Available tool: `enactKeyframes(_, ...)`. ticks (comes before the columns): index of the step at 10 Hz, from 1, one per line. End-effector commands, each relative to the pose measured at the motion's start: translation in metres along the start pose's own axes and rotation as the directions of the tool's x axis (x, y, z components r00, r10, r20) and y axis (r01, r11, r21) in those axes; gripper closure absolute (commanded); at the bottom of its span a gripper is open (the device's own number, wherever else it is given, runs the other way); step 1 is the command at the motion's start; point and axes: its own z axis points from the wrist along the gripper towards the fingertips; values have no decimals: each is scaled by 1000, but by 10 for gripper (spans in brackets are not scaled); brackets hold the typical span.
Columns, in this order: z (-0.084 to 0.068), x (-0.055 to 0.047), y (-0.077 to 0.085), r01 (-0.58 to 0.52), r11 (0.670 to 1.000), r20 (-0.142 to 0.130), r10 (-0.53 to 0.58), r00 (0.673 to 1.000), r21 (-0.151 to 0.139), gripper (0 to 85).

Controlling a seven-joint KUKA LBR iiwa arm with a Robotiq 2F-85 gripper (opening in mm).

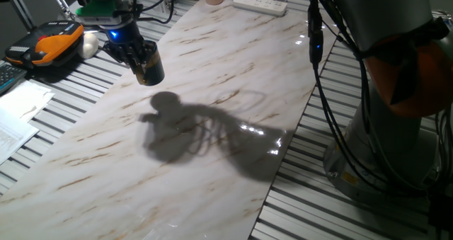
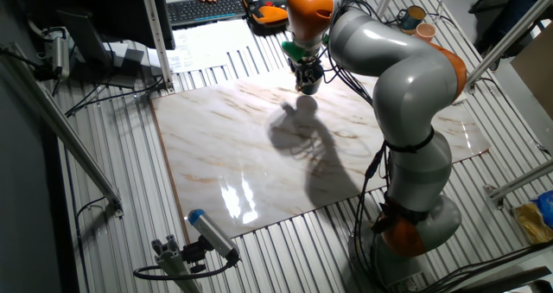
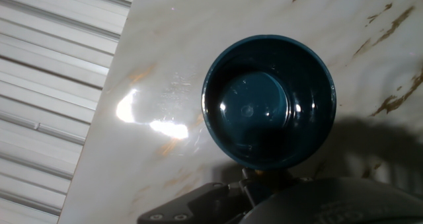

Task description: Pick up the cup

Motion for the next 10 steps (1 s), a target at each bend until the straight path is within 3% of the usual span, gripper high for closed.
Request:
enactKeyframes(1,0,0,0,0,1000,0,0,1000,0,850)
enactKeyframes(10,11,3,-5,1,1000,12,-1,1000,9,850)
